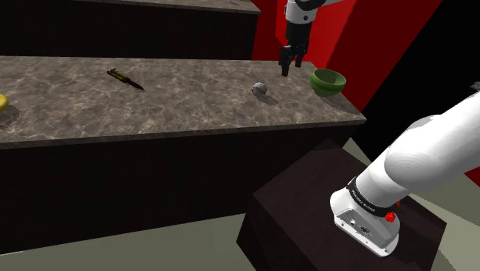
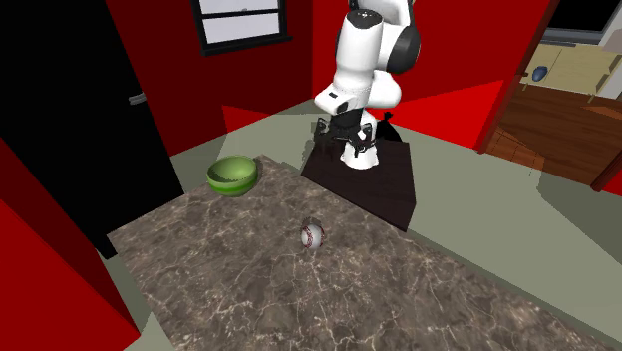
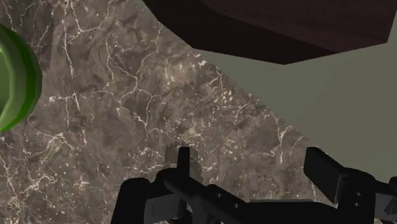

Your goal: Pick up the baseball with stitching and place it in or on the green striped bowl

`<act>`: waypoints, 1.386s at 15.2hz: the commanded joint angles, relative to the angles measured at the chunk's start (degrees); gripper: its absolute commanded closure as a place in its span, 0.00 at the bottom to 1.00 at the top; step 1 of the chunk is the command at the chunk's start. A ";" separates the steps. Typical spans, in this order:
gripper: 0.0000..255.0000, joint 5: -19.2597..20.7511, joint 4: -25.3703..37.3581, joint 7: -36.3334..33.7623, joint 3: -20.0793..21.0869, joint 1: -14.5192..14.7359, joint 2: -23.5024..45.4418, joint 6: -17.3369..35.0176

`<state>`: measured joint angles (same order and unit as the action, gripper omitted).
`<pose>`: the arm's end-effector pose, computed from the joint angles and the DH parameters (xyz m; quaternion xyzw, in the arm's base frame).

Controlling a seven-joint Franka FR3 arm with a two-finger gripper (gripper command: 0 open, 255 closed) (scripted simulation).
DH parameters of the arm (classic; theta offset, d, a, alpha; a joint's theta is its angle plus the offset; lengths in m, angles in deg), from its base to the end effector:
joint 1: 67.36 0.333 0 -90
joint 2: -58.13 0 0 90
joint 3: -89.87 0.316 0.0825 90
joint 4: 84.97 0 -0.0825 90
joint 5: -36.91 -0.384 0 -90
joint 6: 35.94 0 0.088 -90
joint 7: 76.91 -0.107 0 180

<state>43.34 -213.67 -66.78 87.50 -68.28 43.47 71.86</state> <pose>0.4589 -0.0355 0.4628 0.9942 0.0804 -0.0595 0.0405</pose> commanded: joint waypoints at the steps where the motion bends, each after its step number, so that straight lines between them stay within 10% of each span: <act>1: 0.00 -0.08 2.13 0.70 -0.26 -0.01 4.49 2.05; 16: 0.00 -1.82 30.36 6.81 -0.81 -1.31 39.61 6.62; 21: 0.00 -1.80 29.57 6.91 -0.82 -1.52 41.50 9.25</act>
<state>41.55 -183.98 -59.85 86.68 -69.77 84.56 80.55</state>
